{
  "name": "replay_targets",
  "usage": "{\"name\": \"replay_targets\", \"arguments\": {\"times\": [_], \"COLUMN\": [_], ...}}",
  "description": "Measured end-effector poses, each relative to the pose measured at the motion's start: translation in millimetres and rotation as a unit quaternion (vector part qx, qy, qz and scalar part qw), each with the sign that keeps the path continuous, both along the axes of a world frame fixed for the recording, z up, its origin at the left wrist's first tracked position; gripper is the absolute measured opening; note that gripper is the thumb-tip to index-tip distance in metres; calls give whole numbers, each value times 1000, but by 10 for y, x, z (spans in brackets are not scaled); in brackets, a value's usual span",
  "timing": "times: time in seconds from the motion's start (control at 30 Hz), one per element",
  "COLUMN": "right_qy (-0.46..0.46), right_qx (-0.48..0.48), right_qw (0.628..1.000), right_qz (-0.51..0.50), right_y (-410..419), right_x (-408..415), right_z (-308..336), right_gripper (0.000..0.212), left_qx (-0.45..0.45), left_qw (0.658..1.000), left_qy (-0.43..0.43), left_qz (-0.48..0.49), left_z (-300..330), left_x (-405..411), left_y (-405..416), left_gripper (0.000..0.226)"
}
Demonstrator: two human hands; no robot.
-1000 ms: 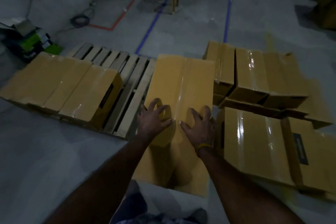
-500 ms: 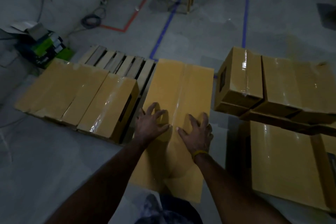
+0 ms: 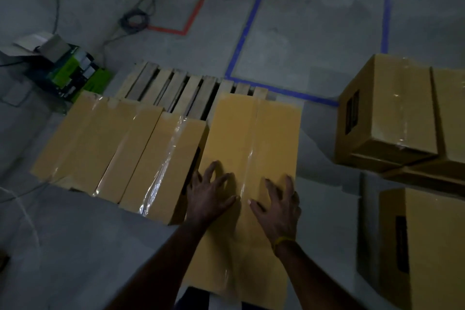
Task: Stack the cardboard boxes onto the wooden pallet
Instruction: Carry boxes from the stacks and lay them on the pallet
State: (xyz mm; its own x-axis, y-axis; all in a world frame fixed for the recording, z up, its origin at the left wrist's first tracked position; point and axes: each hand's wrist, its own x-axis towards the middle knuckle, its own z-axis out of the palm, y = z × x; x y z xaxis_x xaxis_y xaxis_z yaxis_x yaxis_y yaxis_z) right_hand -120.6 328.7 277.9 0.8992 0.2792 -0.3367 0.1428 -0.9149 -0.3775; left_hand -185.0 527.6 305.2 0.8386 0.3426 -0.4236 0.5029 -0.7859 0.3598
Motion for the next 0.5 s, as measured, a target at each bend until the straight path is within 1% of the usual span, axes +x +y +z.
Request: {"name": "replay_targets", "arguments": {"times": [0.1, 0.2, 0.37, 0.5], "right_qy": [1, 0, 27, 42], "right_qx": [1, 0, 0, -13], "right_qw": [1000, 1000, 999, 999], "right_qz": [-7, -27, -36, -29], "right_y": [308, 599, 1036, 1328], "right_x": [79, 103, 110, 132], "right_z": [-462, -1058, -2074, -2782], "right_gripper": [81, 81, 82, 83], "left_qx": [-5, -11, 0, 2], "left_qw": [1000, 1000, 1000, 1000], "left_qy": [6, 3, 9, 10], "left_qz": [-5, -11, -21, -19], "left_z": [-474, -1077, -2154, -2884], "left_x": [102, 182, 219, 231], "left_y": [326, 625, 1093, 1385], "left_gripper": [82, 88, 81, 75]}}
